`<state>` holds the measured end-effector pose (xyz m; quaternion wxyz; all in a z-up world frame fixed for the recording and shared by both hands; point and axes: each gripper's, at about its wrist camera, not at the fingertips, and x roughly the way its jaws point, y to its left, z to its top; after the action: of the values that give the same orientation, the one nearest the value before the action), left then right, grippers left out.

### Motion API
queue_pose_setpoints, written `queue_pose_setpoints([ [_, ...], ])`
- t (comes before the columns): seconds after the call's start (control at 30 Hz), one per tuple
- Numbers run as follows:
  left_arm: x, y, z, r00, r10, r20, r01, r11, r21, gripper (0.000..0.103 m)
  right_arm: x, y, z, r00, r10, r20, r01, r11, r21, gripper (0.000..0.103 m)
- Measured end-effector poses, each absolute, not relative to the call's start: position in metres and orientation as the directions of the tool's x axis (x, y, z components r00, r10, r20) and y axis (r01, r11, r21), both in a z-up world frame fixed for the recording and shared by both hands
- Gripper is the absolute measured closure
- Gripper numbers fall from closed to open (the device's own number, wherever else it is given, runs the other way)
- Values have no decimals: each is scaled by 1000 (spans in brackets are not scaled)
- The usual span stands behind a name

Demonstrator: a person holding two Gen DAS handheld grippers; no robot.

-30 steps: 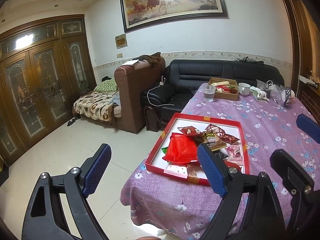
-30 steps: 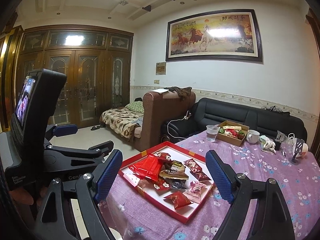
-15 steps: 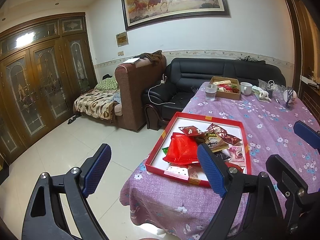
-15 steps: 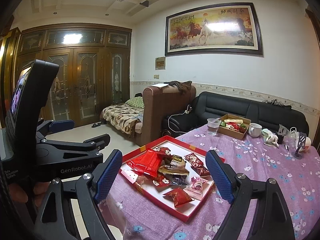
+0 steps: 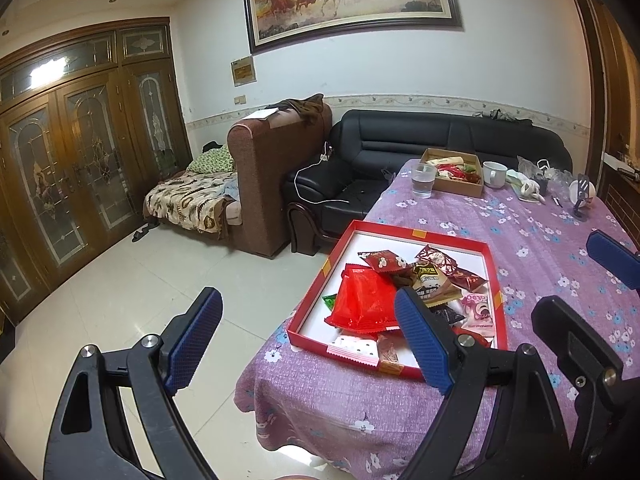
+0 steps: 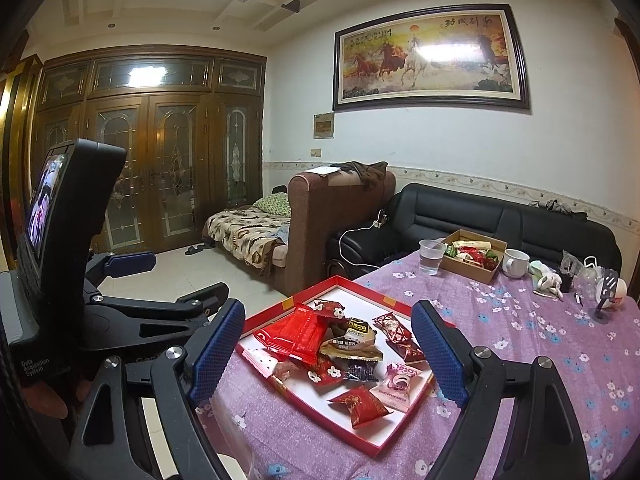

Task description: Organize snacks

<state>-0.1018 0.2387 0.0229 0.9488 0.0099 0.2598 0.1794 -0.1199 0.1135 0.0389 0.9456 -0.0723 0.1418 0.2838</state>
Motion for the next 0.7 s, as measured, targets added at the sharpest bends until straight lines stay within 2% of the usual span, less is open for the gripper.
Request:
queue_pose_setpoints([
  [0.43, -91, 258, 19, 803, 334, -493, -346, 936, 70, 14, -100, 132, 33, 781, 525, -340, -572, 819, -49, 17],
  [0.7, -79, 265, 7, 786, 341, -516, -348, 934, 87, 14, -87, 142, 24, 771, 522, -365, -573, 819, -39, 17],
])
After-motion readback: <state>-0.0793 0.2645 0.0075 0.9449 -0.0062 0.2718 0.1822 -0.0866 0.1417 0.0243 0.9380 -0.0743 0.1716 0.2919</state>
